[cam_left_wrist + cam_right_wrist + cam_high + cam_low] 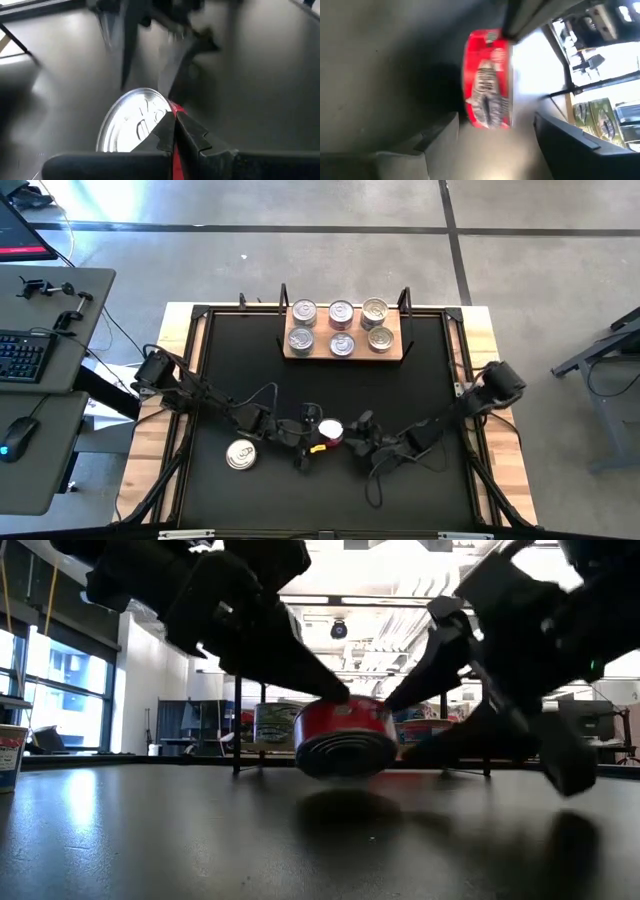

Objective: Stack canned seafood by type on shelf
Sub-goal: Stack the red tuna can on top of the red tuna can on the shelf

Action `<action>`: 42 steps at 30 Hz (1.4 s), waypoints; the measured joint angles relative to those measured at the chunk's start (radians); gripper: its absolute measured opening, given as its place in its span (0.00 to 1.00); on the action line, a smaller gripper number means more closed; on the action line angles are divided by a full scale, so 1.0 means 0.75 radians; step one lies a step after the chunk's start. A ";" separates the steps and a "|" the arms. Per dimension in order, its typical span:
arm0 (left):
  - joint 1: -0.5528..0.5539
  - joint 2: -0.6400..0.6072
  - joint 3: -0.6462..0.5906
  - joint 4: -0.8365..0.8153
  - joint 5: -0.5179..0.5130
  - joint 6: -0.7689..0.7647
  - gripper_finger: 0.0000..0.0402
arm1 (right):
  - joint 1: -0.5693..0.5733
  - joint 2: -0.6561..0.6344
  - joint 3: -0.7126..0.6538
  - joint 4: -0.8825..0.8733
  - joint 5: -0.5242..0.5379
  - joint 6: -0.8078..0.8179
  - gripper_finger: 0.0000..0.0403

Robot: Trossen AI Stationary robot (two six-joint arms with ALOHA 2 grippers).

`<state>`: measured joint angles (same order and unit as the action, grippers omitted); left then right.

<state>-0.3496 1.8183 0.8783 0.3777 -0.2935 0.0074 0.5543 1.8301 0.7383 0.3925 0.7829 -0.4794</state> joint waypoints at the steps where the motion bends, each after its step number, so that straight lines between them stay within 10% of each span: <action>1: 0.000 0.000 0.001 0.012 0.000 -0.006 0.00 | -0.003 0.026 0.000 0.039 0.011 -0.025 0.63; 12: 0.000 -0.001 0.002 0.091 -0.004 0.002 0.00 | -0.046 0.101 0.000 0.272 0.017 -0.025 0.61; 23: -0.014 -0.015 0.006 0.056 -0.068 0.004 0.00 | -0.033 0.094 -0.001 0.235 0.007 0.177 0.30; 33: -0.095 -0.235 0.004 -0.545 -0.382 -0.287 0.00 | -0.003 -0.168 0.000 -0.229 0.087 0.686 0.30; 42: -0.193 -0.297 0.003 -0.772 -0.607 -0.466 0.00 | -0.157 -0.304 0.417 -0.938 0.299 0.602 0.30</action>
<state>-0.4944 1.5957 0.8806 -0.2011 -0.7489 -0.3418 0.4369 1.6018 1.0513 -0.3112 1.0071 -0.0276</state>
